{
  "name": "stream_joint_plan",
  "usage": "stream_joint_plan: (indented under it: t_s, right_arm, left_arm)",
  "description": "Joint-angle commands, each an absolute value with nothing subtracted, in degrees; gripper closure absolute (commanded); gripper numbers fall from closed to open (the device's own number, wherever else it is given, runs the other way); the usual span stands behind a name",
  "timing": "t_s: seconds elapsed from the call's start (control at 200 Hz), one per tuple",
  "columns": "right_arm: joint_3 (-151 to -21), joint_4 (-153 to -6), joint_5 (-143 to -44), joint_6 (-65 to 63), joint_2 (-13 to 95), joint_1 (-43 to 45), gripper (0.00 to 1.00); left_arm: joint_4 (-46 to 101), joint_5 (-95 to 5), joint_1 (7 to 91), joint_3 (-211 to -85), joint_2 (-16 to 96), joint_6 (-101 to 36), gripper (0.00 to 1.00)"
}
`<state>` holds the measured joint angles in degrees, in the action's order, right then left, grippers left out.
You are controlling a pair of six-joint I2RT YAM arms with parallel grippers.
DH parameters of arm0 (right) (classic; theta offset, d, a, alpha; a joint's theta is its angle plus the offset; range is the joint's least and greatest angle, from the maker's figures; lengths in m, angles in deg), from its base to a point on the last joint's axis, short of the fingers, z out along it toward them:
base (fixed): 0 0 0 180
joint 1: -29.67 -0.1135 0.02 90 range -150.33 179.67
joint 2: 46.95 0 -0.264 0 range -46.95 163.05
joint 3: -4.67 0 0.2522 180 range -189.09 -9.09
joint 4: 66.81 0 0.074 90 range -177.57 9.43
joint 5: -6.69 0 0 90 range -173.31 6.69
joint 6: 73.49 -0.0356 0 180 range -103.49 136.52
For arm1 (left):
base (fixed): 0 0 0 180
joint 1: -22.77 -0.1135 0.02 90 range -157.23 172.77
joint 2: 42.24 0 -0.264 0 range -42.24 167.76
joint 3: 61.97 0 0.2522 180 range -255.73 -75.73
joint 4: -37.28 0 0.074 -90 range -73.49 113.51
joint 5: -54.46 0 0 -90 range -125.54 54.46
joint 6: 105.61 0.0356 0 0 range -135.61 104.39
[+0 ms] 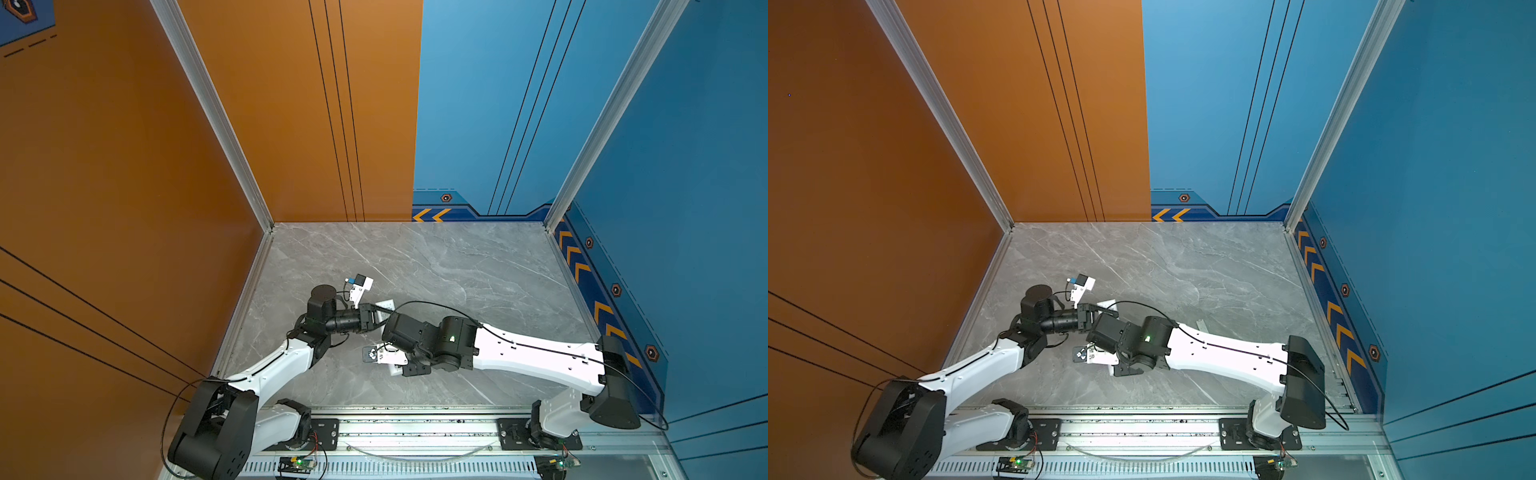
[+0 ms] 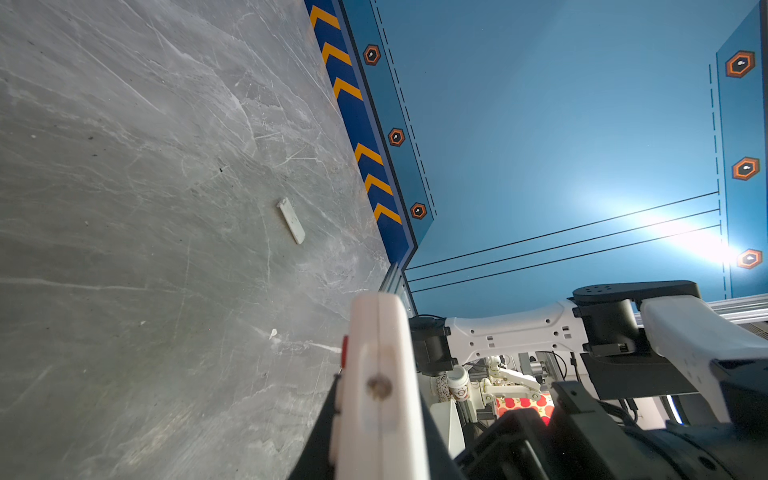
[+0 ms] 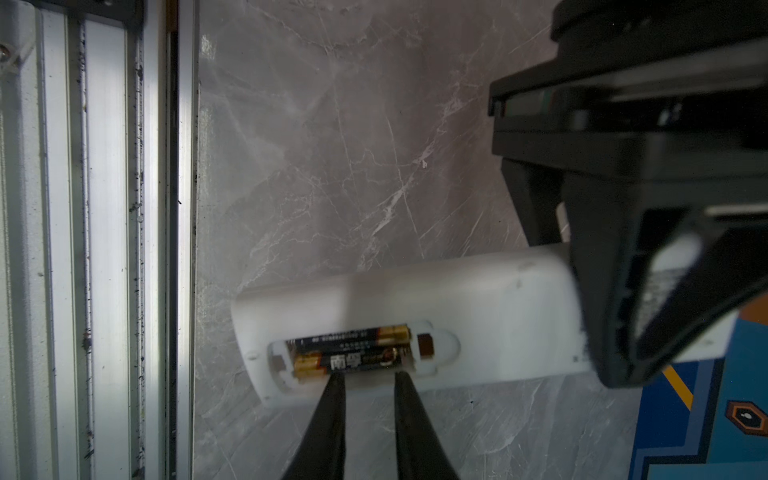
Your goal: Load the batteries into the remote control
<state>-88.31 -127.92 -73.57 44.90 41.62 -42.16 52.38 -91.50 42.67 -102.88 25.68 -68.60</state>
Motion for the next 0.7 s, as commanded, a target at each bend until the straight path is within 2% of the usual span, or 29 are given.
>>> stream_joint_plan:
  t_s: [0.0,0.36,0.696]
  right_arm:
    - [-89.02,-127.32,-71.95,42.09,37.98,-42.84,0.77]
    - [-86.52,-125.31,-70.83,36.16,31.90,-42.59,0.62]
    - [-82.51,-124.07,-70.81,29.42,24.33,-38.13,0.49]
  left_arm:
    - [52.96,-92.75,42.65,-104.07,24.40,-69.22,1.00]
    - [52.96,-92.58,41.36,-103.81,23.94,-69.31,1.00]
    - [52.96,-91.41,40.52,-103.47,23.17,-69.19,1.00]
